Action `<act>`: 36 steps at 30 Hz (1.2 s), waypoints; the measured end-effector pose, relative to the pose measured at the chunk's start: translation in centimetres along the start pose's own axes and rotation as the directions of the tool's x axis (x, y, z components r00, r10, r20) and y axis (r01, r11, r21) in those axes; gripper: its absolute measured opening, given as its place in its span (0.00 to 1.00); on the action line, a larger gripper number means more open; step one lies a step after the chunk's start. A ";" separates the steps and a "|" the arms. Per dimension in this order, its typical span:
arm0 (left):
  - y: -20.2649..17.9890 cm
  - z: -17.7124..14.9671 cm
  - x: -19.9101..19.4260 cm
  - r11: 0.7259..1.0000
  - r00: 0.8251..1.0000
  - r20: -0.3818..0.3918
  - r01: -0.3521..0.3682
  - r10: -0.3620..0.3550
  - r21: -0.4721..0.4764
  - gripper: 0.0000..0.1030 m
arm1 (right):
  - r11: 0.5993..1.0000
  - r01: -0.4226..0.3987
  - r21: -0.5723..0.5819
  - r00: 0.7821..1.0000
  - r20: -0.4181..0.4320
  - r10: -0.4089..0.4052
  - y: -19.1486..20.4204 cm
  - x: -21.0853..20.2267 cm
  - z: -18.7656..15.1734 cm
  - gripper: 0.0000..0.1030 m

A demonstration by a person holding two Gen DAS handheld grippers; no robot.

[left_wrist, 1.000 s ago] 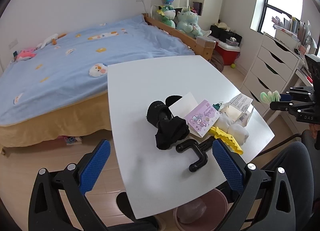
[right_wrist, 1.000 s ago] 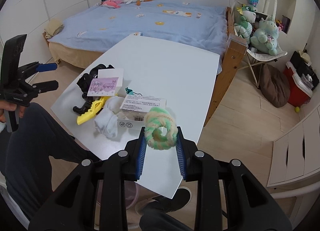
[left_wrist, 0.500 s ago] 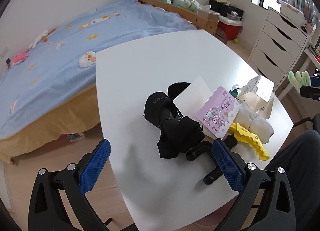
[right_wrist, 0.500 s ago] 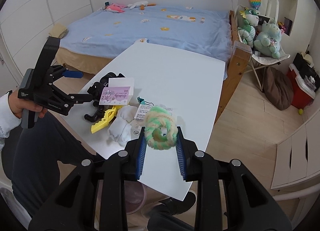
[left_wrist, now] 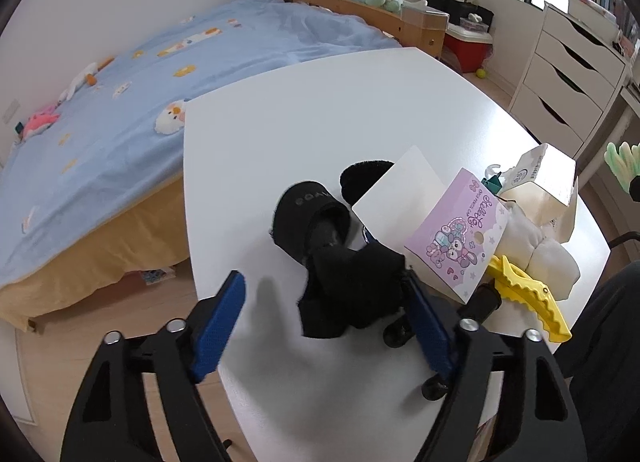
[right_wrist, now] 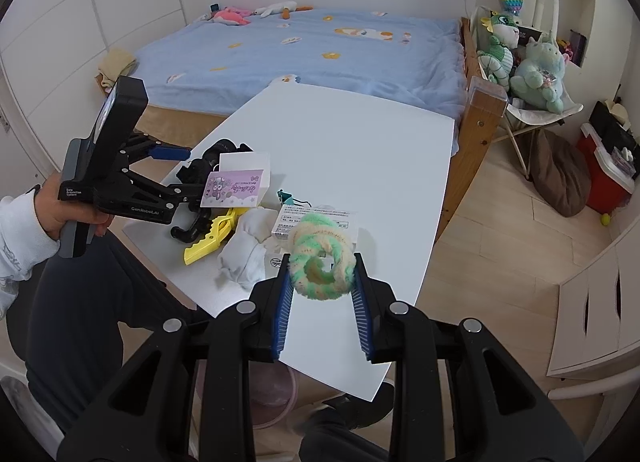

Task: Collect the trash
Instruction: 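Carry the yarn ball with the right gripper while the left gripper grasps the black sock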

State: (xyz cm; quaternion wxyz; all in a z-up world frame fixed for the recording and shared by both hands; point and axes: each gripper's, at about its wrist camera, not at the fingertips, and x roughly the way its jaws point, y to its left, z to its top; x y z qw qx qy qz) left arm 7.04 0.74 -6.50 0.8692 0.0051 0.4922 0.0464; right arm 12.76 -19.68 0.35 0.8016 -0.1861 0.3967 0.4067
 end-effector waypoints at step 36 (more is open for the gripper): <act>-4.4 -4.2 -13.5 0.973 0.956 0.203 0.186 -0.211 0.136 0.24 | 0.997 -0.034 -0.067 0.995 0.089 0.040 5.7 -3.8 -1.1 0.27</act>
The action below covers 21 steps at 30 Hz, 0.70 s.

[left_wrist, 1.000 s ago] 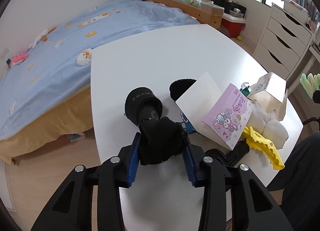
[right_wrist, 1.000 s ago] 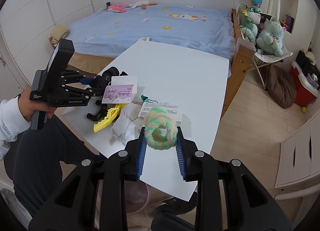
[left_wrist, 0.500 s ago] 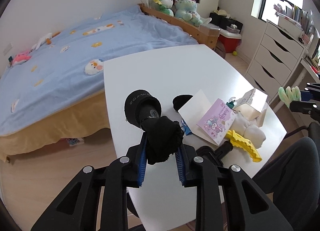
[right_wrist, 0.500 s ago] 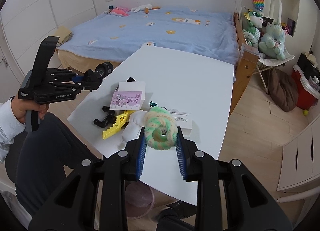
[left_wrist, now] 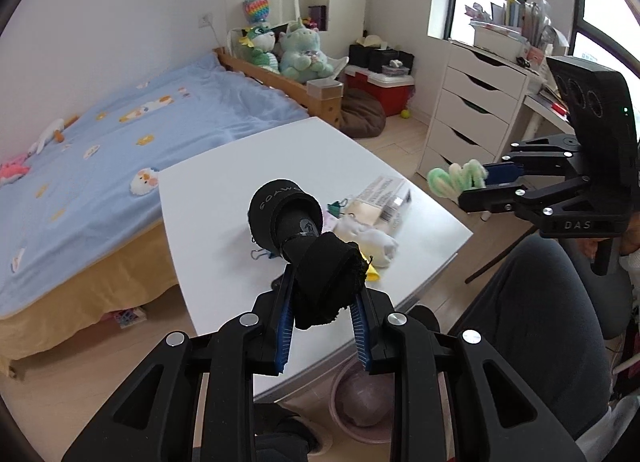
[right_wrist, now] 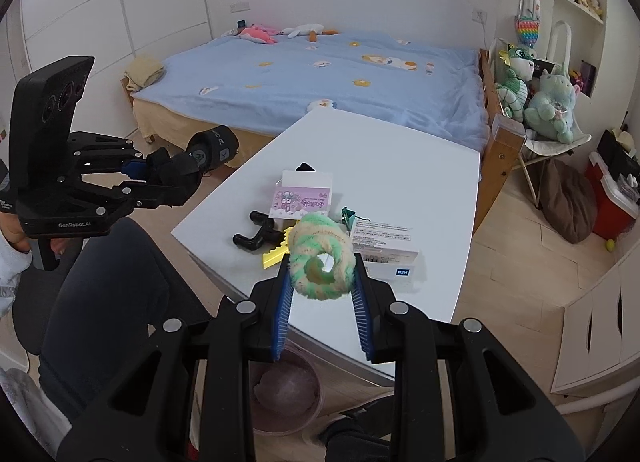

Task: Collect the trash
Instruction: 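Carry the yarn ball with the right gripper while the left gripper grasps the black sock, then lower the yarn ball over the pink wastebasket and open the right gripper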

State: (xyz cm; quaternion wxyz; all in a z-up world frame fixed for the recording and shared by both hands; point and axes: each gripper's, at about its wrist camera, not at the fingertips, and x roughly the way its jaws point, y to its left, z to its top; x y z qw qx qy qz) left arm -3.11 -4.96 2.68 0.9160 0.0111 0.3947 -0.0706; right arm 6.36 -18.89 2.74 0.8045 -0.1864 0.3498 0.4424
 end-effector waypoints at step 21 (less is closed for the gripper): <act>-6.1 -6.5 1.3 0.988 0.983 -0.108 0.152 -0.148 0.027 0.25 | 0.999 -0.015 0.041 1.000 -0.003 0.015 3.2 -2.5 -6.9 0.27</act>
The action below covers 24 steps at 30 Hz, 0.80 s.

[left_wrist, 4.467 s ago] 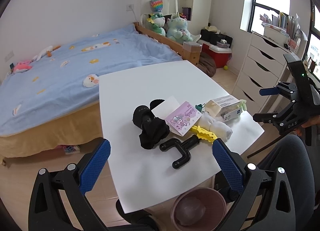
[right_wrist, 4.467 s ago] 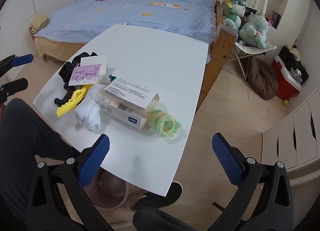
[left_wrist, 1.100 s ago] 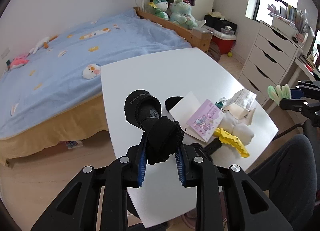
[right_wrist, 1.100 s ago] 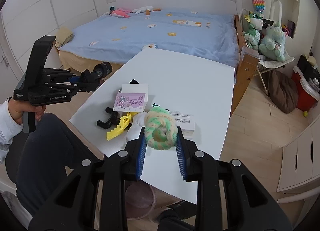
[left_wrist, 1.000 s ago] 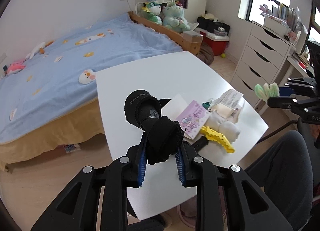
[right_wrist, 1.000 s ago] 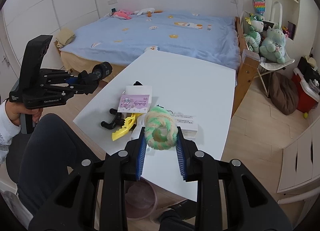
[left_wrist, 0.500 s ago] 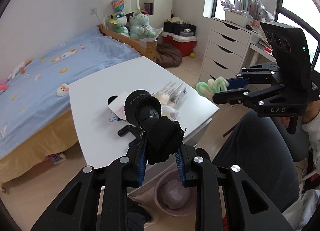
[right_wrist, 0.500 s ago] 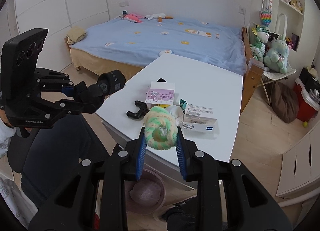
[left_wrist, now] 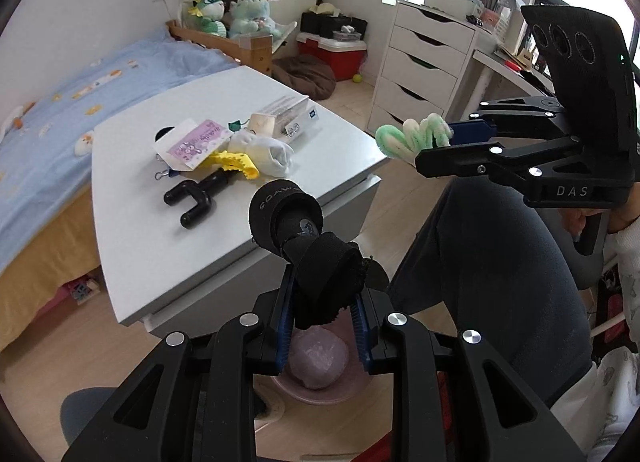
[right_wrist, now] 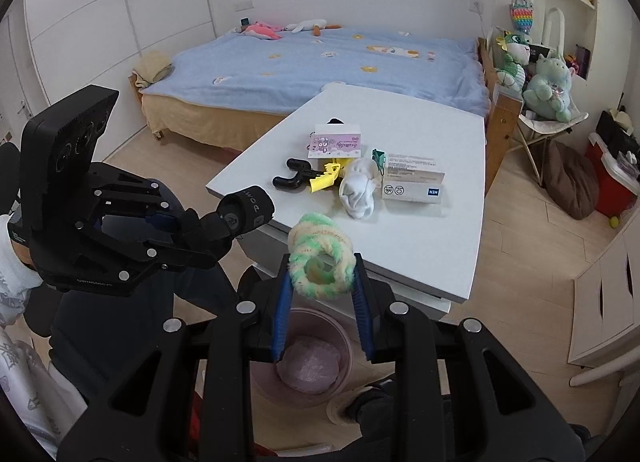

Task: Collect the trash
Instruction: 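Lower the yarn ball over the pink wastebasket and open the right gripper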

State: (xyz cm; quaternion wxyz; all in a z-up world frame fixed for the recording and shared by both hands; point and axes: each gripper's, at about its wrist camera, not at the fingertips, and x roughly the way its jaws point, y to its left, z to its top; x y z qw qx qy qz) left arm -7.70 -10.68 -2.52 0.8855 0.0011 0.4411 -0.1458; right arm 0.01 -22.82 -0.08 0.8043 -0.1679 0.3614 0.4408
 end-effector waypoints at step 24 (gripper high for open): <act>1.1 -0.2 -0.8 0.992 0.991 0.081 -0.096 0.102 -0.082 0.93 | 1.000 -0.020 0.007 1.000 -0.009 0.020 0.6 -0.2 -1.2 0.27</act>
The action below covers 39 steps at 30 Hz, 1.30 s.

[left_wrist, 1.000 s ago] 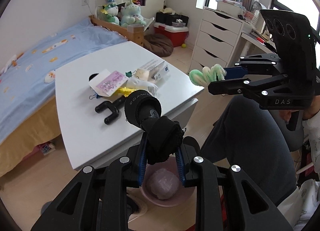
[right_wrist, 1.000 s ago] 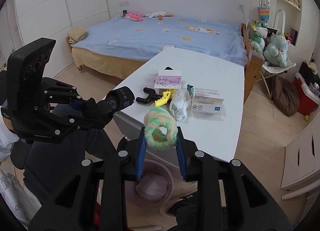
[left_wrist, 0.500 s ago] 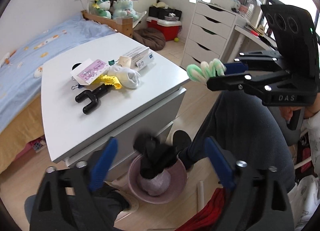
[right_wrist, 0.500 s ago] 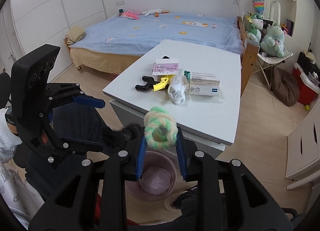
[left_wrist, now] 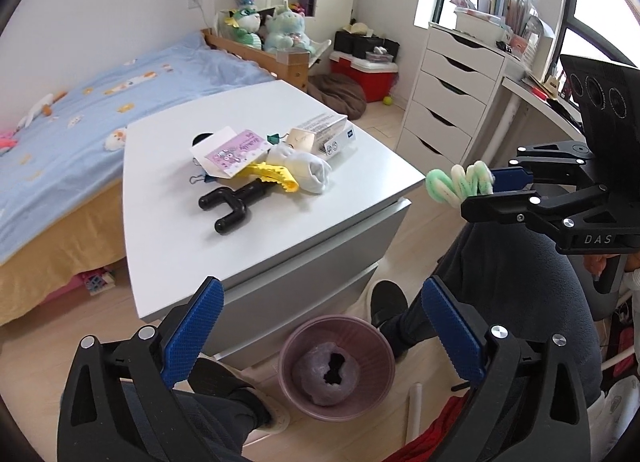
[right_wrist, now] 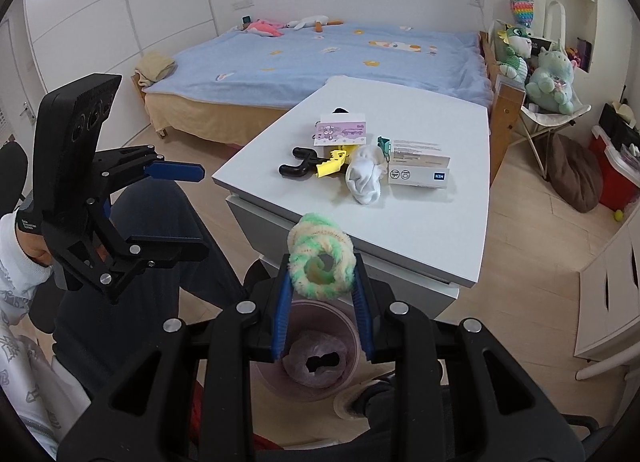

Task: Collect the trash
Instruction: 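Lower the yarn ball over the pink wastebasket and open the right gripper, then drop the black sock into the wastebasket by opening the left gripper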

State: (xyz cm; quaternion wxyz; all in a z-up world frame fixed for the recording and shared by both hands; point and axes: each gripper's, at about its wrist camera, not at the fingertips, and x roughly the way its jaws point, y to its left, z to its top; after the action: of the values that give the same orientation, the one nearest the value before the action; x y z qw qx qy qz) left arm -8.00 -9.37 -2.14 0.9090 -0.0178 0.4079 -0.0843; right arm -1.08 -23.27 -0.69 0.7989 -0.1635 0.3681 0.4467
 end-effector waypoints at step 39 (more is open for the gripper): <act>2.9 -0.1 -2.5 0.996 0.997 0.053 -0.043 0.047 -0.084 0.93 | 0.998 -0.016 0.063 0.999 -0.036 0.019 1.2 2.0 0.5 0.96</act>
State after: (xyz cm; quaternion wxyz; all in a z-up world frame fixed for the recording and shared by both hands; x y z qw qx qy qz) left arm -9.30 -6.12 -0.62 0.9200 -0.0488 0.3860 -0.0463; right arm -1.17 -21.15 -1.81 0.7928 -0.1432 0.3979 0.4389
